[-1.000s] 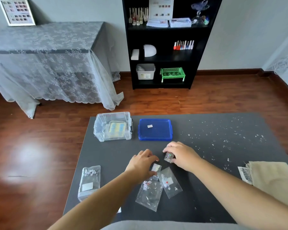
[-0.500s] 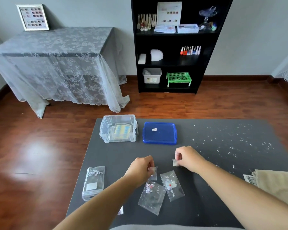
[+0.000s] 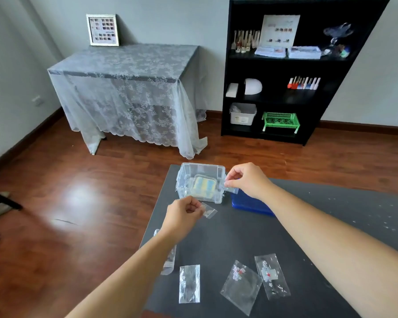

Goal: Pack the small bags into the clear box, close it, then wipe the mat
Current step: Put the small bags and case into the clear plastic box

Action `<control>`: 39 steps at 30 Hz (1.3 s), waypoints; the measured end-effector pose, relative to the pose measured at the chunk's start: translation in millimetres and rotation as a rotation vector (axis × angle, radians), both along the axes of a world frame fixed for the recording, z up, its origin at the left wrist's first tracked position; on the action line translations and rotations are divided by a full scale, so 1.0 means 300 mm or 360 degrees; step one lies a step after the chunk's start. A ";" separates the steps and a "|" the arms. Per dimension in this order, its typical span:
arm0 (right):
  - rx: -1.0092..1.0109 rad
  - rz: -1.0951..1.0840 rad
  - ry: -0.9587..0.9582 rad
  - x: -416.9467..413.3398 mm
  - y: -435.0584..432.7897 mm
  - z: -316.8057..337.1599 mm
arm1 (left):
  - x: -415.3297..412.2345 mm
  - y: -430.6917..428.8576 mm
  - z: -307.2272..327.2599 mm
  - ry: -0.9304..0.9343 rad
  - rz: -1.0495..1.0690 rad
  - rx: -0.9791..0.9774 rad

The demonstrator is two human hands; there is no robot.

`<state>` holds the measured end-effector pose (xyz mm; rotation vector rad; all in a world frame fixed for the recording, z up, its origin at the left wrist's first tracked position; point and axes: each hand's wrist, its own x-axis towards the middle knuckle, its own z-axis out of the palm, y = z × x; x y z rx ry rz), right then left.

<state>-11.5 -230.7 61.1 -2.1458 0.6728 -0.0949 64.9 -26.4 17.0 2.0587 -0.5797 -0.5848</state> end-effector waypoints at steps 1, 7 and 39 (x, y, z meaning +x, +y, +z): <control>-0.0030 0.0013 -0.0010 0.044 0.019 0.002 | 0.011 0.013 0.003 -0.0007 0.0035 -0.0006; -0.0139 0.0060 0.0041 0.228 0.088 -0.037 | 0.090 0.065 0.035 -0.0124 0.0159 -0.0032; -0.0096 -0.0001 -0.0054 -0.330 0.019 -0.158 | -0.136 -0.051 -0.048 -0.0533 -0.0474 0.0327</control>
